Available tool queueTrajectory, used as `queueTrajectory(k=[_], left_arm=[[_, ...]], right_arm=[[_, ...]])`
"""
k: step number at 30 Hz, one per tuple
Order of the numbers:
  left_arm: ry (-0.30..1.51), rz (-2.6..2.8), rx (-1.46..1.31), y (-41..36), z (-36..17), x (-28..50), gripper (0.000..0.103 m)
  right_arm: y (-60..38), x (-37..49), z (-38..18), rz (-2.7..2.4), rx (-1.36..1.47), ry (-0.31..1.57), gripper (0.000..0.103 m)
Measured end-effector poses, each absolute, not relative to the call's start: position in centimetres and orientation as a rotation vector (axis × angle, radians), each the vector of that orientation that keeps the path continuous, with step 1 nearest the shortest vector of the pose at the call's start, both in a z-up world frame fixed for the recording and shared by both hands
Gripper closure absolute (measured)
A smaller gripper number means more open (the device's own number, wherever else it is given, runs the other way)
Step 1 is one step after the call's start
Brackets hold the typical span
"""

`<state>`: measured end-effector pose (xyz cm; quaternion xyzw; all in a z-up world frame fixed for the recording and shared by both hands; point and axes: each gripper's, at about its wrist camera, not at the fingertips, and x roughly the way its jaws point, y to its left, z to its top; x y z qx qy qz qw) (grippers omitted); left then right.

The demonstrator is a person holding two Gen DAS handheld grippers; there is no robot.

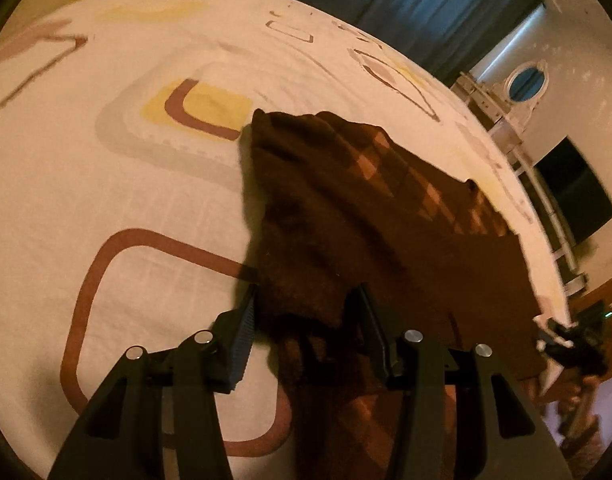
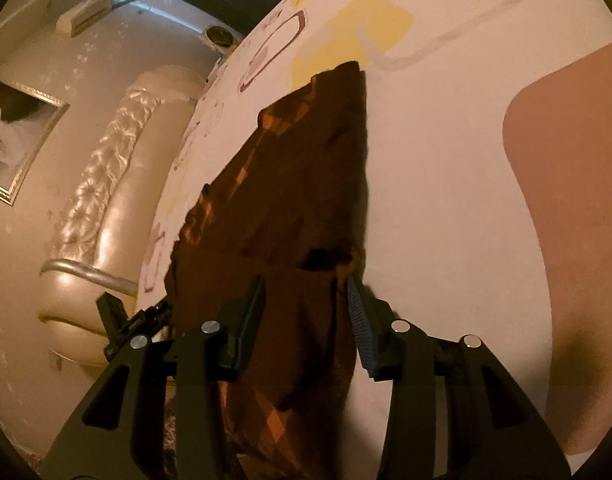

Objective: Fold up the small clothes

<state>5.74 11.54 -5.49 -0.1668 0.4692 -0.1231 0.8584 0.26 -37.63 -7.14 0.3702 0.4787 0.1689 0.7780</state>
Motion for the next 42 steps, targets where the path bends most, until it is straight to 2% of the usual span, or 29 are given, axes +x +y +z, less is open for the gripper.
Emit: queueTrajectory(k=[10,16,21,24,31,33,36,40,42], left_arm=[[0.970,-0.237,-0.328,11.3,-5.6,5.7,0.054],[0.964,-0.233,-0.329,11.2,-5.6,5.5,0.054],[0.957,-0.235,-0.336,11.1,-5.7,5.4,0.054],[0.954,-0.231,-0.335,11.1,-5.7,5.4,0.054],[0.952,-0.241,-0.336,11.2,-5.8,5.4,0.054],[0.946,-0.244,-0.338,11.3,-5.8,5.4,0.054],[0.940,-0.236,-0.338,11.2,-5.9,5.3,0.054],[0.939,-0.232,-0.336,11.1,-5.8,5.3,0.054],[0.939,-0.232,-0.336,11.1,-5.8,5.3,0.054]], right_arm=[[-36.5,0.1,-5.4,0.364,0.642,1.026,0.062],[-35.4,0.2,-6.3,0.373,0.594,1.060,0.077],[-35.2,0.4,-6.5,0.365,0.569,1.063,0.099],[-34.7,0.3,-6.1,0.354,0.518,1.047,0.102],[-35.9,0.4,-5.5,0.330,0.550,1.006,0.097],[-36.3,0.7,-5.5,0.330,0.565,0.997,0.085],[-35.9,1.3,-6.1,0.360,0.558,1.013,0.078],[-34.6,1.6,-6.7,0.385,0.483,1.046,0.078],[-34.2,1.4,-6.5,0.385,0.435,1.047,0.085]])
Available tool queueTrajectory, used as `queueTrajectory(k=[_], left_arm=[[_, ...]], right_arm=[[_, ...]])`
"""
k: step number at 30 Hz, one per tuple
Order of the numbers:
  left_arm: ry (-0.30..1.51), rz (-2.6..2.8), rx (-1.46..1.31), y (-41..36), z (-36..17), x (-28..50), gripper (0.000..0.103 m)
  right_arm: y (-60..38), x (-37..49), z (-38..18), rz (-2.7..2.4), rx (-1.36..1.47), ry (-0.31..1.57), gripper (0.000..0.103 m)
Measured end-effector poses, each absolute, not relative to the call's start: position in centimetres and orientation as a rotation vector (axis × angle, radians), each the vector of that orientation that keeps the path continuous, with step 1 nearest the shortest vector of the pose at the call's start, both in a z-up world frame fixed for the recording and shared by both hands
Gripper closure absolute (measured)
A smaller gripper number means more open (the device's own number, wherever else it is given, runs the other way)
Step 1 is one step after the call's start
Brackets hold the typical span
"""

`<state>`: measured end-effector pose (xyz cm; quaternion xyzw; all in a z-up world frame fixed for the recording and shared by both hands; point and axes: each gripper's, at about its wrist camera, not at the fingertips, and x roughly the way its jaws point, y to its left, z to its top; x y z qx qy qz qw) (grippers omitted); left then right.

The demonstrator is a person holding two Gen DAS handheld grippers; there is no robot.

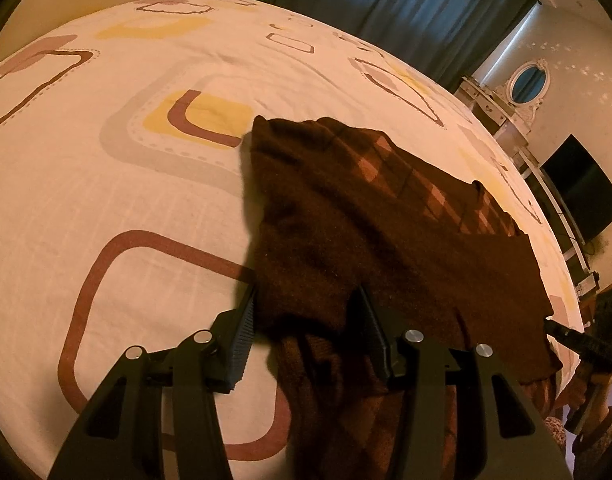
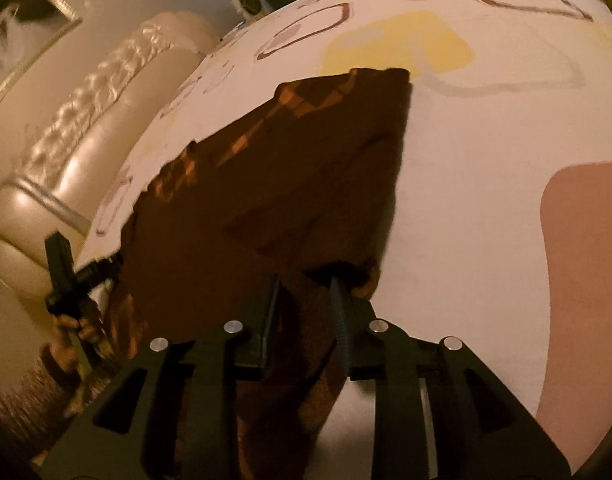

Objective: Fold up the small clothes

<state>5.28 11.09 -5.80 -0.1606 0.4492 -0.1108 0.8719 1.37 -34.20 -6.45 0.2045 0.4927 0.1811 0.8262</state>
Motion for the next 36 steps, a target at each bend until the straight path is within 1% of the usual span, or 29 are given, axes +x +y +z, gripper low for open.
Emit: queueTrajectory(k=[4,5,6,9,15,18,20,22,24,27,30,31,32,33,36], left_arm=[[0.936,-0.228,-0.334,11.0,-5.8,5.3,0.054],[0.934,-0.225,-0.335,11.0,-5.8,5.3,0.054],[0.932,-0.223,-0.335,10.9,-5.8,5.4,0.054],[0.928,-0.217,-0.335,10.8,-5.8,5.3,0.054],[0.925,-0.214,-0.336,10.8,-5.8,5.3,0.054],[0.921,-0.212,-0.337,10.8,-5.9,5.3,0.054],[0.917,-0.213,-0.339,10.8,-5.9,5.3,0.054],[0.913,-0.213,-0.337,10.8,-5.9,5.3,0.053],[0.916,-0.212,-0.340,10.8,-5.9,5.3,0.053],[0.914,-0.212,-0.342,10.9,-5.9,5.3,0.053],[0.912,-0.211,-0.343,10.8,-5.9,5.3,0.053],[0.912,-0.212,-0.342,10.9,-5.9,5.4,0.053],[0.912,-0.212,-0.342,10.8,-5.9,5.3,0.053],[0.912,-0.211,-0.343,10.8,-5.9,5.3,0.053],[0.908,-0.208,-0.346,10.9,-5.9,5.3,0.053]], right_arm=[[-33.3,0.7,-5.7,0.374,0.297,1.056,0.090],[-33.2,0.6,-5.6,0.375,0.271,1.056,0.098],[-33.0,0.5,-5.5,0.380,0.255,1.057,0.103],[-32.9,0.2,-4.8,0.383,0.236,1.035,0.103],[-34.4,0.5,-1.2,0.316,0.246,0.870,0.103],[-35.6,1.1,-2.0,0.373,0.348,0.905,0.103],[-36.1,1.3,-2.9,0.401,0.386,0.926,0.101],[-36.4,1.6,-3.9,0.438,0.400,0.957,0.097],[-36.4,1.8,-4.8,0.465,0.408,0.989,0.087],[-35.9,1.8,-5.9,0.505,0.383,1.026,0.082],[-35.1,1.4,-6.3,0.530,0.325,1.031,0.079],[-34.8,1.1,-6.3,0.535,0.305,1.027,0.080],[-34.3,0.8,-6.2,0.543,0.275,1.026,0.092],[-34.1,0.7,-6.1,0.542,0.257,1.026,0.099],[-33.4,0.4,-4.9,0.516,0.189,0.994,0.100]])
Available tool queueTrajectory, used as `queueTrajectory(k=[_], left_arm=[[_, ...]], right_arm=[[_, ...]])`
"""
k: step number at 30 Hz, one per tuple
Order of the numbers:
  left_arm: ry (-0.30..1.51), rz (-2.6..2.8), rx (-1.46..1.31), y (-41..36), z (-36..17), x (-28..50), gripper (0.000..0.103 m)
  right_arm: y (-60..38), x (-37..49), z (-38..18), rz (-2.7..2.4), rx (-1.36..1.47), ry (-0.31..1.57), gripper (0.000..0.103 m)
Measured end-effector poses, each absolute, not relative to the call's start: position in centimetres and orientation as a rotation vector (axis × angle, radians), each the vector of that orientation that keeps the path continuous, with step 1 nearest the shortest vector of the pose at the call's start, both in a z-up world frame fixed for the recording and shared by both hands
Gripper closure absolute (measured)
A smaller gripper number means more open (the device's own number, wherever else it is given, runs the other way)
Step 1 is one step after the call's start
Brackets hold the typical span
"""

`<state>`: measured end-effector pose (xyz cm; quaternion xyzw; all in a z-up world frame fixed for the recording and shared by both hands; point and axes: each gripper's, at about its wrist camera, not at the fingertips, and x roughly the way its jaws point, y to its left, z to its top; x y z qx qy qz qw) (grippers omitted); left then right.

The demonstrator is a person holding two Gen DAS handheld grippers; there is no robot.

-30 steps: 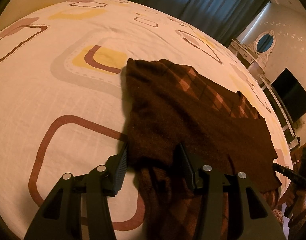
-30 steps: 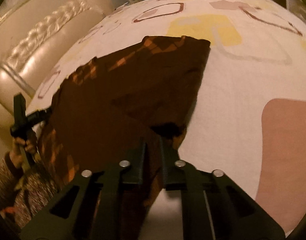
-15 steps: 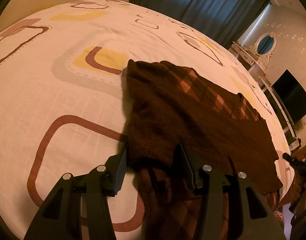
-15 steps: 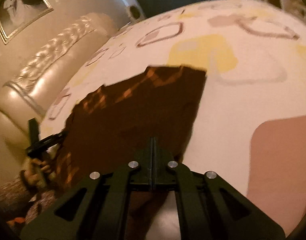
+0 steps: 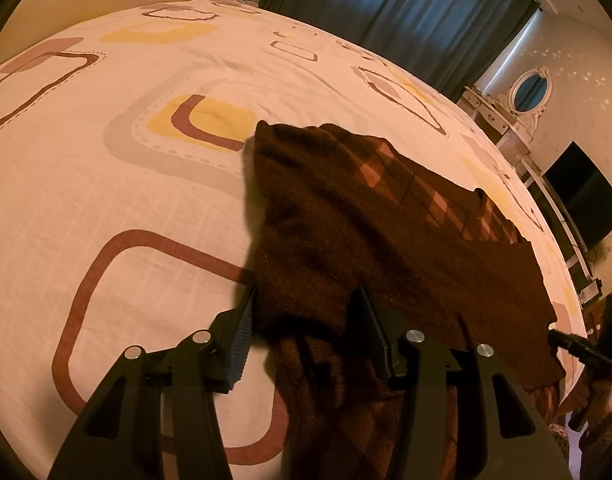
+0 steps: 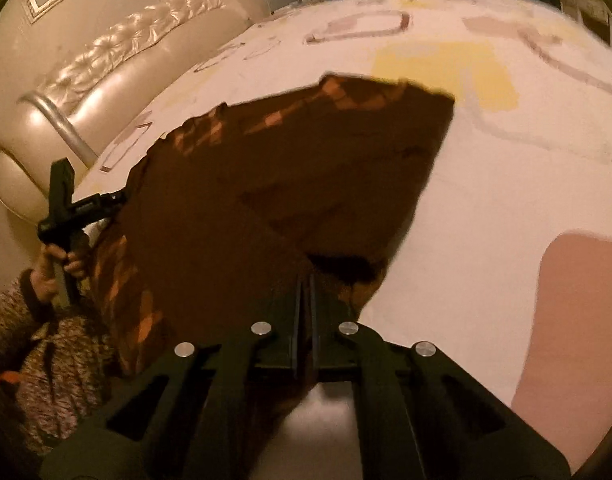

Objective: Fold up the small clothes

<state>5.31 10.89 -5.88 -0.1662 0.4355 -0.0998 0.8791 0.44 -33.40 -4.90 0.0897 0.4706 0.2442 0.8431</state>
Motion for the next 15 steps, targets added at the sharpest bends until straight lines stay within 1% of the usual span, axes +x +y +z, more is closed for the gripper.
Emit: queueTrajectory(k=[5,8,12,15], left_arm=[[0.900,-0.202,-0.348,10.7,-5.9,5.2,0.053],[0.897,-0.203,-0.347,10.7,-5.9,5.2,0.052],[0.888,-0.199,-0.336,10.5,-6.0,5.1,0.052],[0.891,-0.199,-0.327,10.4,-5.9,5.2,0.052]], right_arm=[[-34.3,0.7,-2.3,0.453,0.182,0.872,0.100],[-34.8,1.2,-3.1,0.429,0.187,0.885,0.100],[-35.3,1.7,-5.6,0.407,0.205,0.944,0.100],[-35.6,1.7,-6.0,0.407,0.241,0.954,0.100]])
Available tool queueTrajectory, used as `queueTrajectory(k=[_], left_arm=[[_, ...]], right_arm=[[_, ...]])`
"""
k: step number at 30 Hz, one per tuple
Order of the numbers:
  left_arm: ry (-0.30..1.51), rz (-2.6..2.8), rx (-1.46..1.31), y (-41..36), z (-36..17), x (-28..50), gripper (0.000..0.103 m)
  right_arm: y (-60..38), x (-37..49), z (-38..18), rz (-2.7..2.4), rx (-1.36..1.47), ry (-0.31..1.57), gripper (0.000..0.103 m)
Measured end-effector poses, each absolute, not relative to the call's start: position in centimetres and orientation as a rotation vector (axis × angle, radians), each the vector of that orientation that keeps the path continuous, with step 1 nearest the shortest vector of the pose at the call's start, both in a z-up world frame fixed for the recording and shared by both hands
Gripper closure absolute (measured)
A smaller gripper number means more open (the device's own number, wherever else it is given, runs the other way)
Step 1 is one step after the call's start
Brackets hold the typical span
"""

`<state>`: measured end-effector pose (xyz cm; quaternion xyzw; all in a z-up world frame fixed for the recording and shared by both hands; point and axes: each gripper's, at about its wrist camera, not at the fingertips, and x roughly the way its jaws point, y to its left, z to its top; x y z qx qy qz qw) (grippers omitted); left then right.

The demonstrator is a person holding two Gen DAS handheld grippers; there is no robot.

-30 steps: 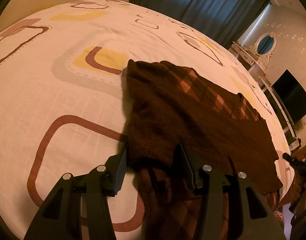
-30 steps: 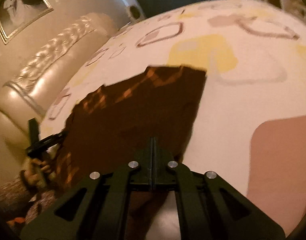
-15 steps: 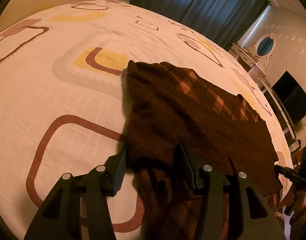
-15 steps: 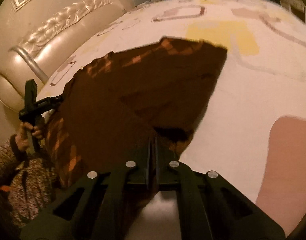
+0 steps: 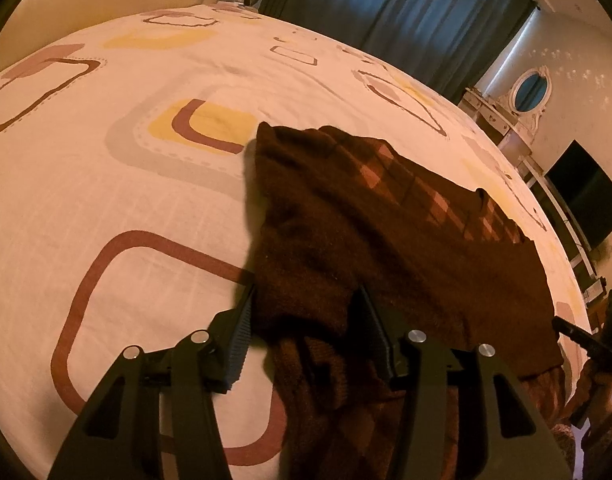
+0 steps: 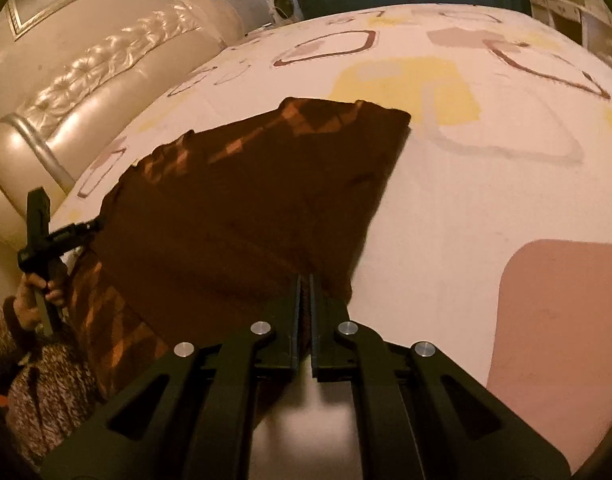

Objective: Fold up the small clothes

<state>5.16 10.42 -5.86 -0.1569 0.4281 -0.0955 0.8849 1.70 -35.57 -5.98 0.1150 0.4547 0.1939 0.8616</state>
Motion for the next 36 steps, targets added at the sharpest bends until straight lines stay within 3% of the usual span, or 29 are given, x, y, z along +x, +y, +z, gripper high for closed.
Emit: queueTrajectory(k=[4,6,10,15,20,29,36], left_arm=[[0.895,-0.207,-0.333,10.7,-5.8,5.2,0.052],[0.891,-0.202,-0.329,10.6,-5.9,5.2,0.051],[0.897,-0.203,-0.300,10.1,-5.8,5.3,0.049],[0.929,-0.261,-0.359,11.4,-5.7,4.4,0.049],[0.970,-0.366,-0.441,13.3,-5.6,1.7,0.047],[1.077,-0.571,-0.619,16.0,-6.3,-3.2,0.042],[1.166,-0.606,-0.496,14.3,-6.4,-5.6,0.042]], right_arm=[[-36.3,2.0,-5.1,0.400,0.299,0.942,0.091],[-36.8,2.0,-5.0,0.375,0.330,0.949,0.081],[-38.1,1.7,-6.7,0.352,0.474,1.014,0.075],[-39.5,-0.3,-8.0,0.426,0.689,1.037,0.058],[-39.8,-2.6,-8.5,0.567,0.809,1.086,0.057],[-37.8,-7.4,-8.2,0.744,0.757,1.173,0.050],[-36.2,-8.8,-8.2,0.774,0.650,1.247,0.050]])
